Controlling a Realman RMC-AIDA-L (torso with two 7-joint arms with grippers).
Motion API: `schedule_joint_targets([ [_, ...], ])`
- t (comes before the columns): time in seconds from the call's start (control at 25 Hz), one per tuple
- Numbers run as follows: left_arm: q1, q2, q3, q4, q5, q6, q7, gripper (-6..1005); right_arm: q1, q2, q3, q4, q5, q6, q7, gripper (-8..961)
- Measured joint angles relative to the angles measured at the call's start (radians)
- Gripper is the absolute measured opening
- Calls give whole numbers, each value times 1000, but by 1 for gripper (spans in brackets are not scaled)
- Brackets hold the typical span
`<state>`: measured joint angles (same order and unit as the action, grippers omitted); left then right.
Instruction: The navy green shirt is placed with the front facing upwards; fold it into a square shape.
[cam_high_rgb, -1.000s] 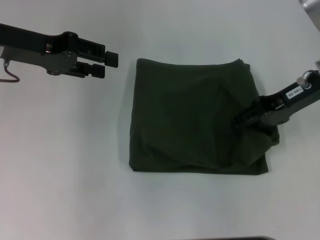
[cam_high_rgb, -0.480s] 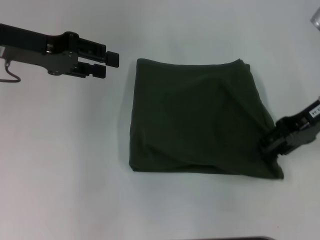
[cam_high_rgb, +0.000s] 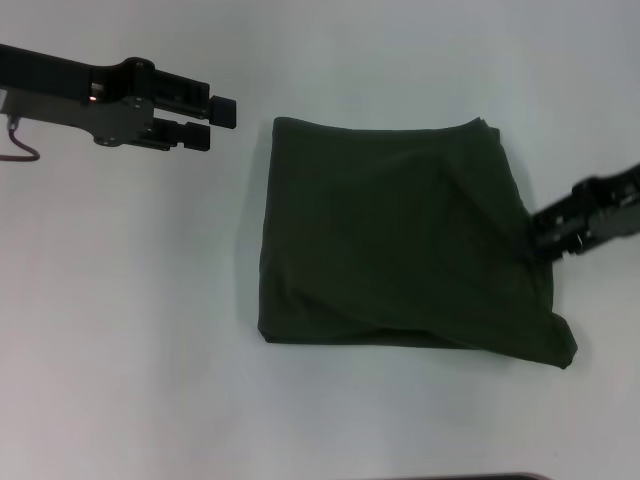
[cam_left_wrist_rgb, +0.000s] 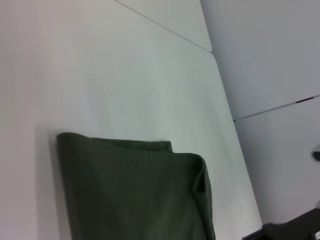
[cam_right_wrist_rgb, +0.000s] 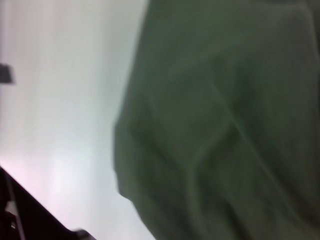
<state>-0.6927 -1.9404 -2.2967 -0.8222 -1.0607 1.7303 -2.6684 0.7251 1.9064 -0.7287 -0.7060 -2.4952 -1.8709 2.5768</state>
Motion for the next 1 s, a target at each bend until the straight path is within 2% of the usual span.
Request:
schedule_joint_targets([
  [0.28,1,-4,-16,0,-2,0,2,567,24,-3,30,-3,94,10,-8,645],
  [0.44,1,-6,-61,-1,-2,-13,10,568,29,19,30,2,164,84,2,644],
  [0.56,4,-3,-85,-1,0,-37,7,568,39,44,18,2,175,164,2,644],
  [0.68,13,5,-122,-1,2,-51,3,568,58,60,-30,5,174,216,0,644],
  [0.84,30,9,-185,-1,2,-55,4,568,88,71,-102,7,172,256,15,644],
  [1.0,48,12,-205,-5,-2,-51,4,568,115,76,-174,7,154,277,53,645],
])
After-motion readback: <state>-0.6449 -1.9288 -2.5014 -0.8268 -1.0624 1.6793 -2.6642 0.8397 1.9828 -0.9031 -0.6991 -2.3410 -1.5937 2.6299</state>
